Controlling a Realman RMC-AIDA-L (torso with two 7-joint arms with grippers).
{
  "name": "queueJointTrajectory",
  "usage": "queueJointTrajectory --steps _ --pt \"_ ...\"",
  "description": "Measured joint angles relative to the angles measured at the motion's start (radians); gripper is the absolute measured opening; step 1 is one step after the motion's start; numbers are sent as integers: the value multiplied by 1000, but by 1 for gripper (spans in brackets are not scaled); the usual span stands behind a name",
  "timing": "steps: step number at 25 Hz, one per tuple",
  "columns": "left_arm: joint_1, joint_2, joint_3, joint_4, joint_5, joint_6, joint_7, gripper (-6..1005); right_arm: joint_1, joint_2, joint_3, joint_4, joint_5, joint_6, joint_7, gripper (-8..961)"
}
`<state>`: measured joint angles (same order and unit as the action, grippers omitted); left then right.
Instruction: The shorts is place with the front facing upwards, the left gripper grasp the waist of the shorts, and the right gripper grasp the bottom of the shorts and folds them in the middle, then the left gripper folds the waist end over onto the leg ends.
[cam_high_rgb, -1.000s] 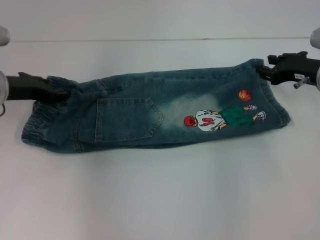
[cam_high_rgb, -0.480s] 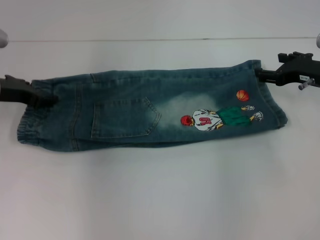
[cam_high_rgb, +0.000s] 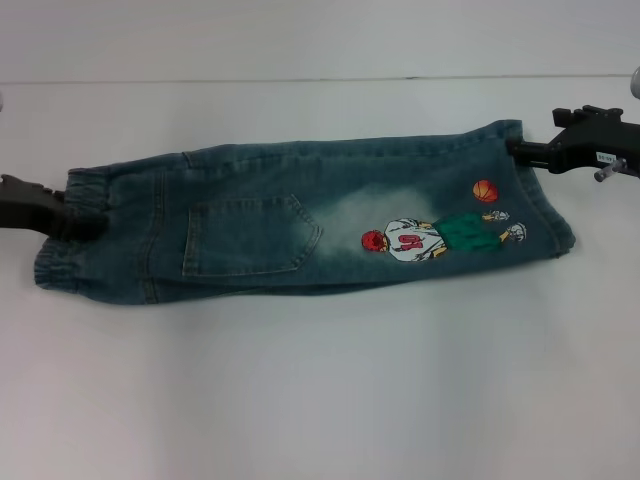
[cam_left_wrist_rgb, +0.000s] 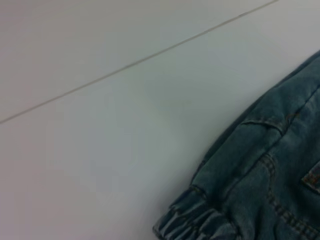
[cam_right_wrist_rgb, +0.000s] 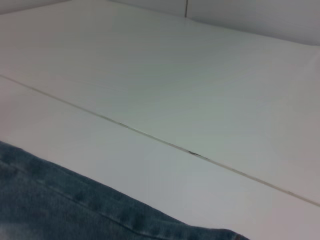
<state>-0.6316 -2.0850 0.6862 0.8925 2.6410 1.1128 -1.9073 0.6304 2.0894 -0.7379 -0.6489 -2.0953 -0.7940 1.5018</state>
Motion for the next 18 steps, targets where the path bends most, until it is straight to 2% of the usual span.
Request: queueJointTrajectory --steps 8,14,18 --pt "31 -7 -30 57 -54 -5 2 617 -7 0 -1 -21 5 -21 0 838" --pt "120 4 -73 102 -276 57 68 617 -92 -6 0 -122 122 -178 -12 837" --pt "176 5 -171 96 -435 166 177 617 -150 -5 0 -168 196 -292 -54 836"
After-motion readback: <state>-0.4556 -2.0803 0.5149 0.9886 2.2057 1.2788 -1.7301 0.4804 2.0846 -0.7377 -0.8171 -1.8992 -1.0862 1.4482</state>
